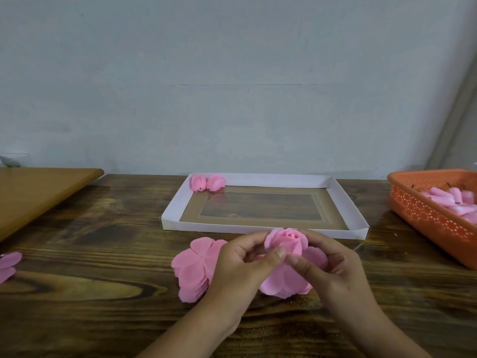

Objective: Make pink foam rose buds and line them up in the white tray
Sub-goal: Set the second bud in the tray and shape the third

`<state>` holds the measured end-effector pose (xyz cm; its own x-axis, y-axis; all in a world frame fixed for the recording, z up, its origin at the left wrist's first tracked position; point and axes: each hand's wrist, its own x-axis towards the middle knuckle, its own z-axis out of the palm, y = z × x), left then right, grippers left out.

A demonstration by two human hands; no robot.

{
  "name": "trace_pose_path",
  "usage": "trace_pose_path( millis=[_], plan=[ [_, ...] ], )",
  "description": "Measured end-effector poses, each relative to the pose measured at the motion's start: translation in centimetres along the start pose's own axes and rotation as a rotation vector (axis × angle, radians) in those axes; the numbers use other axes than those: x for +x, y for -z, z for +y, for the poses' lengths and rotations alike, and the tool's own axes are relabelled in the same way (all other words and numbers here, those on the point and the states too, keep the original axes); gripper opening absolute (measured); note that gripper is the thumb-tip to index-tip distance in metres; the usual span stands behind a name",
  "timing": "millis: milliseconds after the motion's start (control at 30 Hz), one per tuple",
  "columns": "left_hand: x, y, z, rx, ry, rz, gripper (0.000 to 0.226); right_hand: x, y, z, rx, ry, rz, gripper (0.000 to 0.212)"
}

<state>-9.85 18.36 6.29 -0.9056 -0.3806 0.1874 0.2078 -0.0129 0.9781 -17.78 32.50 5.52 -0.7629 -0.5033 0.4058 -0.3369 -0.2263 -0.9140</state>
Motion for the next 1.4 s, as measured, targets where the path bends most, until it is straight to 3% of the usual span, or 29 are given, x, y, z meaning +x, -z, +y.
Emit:
trace_pose_path(
  millis=[333, 467, 567, 800, 933, 1067, 1267, 1400],
  plan=[
    [0.0, 0.3, -0.3, 0.089, -0.002, 0.007, 0.032, 0.1, 0.3, 0.0, 0.029, -0.075, -0.052, 0.030],
    [0.0, 0.3, -0.3, 0.105, 0.015, 0.007, 0.021, 0.2, 0.5, 0.3, 0.047, -0.118, -0.050, 0.031],
    [0.0, 0.3, -0.4, 0.027, 0.051, -0.018, 0.021, 0.4, 0.7, 0.5, 0.115, -0.145, -0.048, 0.034],
    [0.7, 0.7, -1.0, -0.352, 0.222, -0.079, 0.052, 0.9, 1.6, 0.5, 0.272, -0.229, 0.098, 0.047],
    [0.9, 0.7, -1.0, -0.334, 0.216, -0.080, 0.039, 0.9, 1.6, 0.3, 0.263, -0.237, 0.116, 0.048],
    [0.7, 0.6, -1.3, -0.096, 0.203, 0.047, 0.015, 0.8, 1.4, 0.4, 0.249, -0.234, 0.106, 0.044],
    [0.9, 0.7, -1.1, -0.096, 0.237, 0.176, 0.012, 0.4, 0.9, 0.0, 0.136, -0.126, -0.018, 0.035],
    [0.8, 0.7, -1.1, -0.101, 0.235, 0.216, 0.010, 0.2, 0.5, 0.2, 0.113, -0.139, -0.035, 0.055]
  ],
)
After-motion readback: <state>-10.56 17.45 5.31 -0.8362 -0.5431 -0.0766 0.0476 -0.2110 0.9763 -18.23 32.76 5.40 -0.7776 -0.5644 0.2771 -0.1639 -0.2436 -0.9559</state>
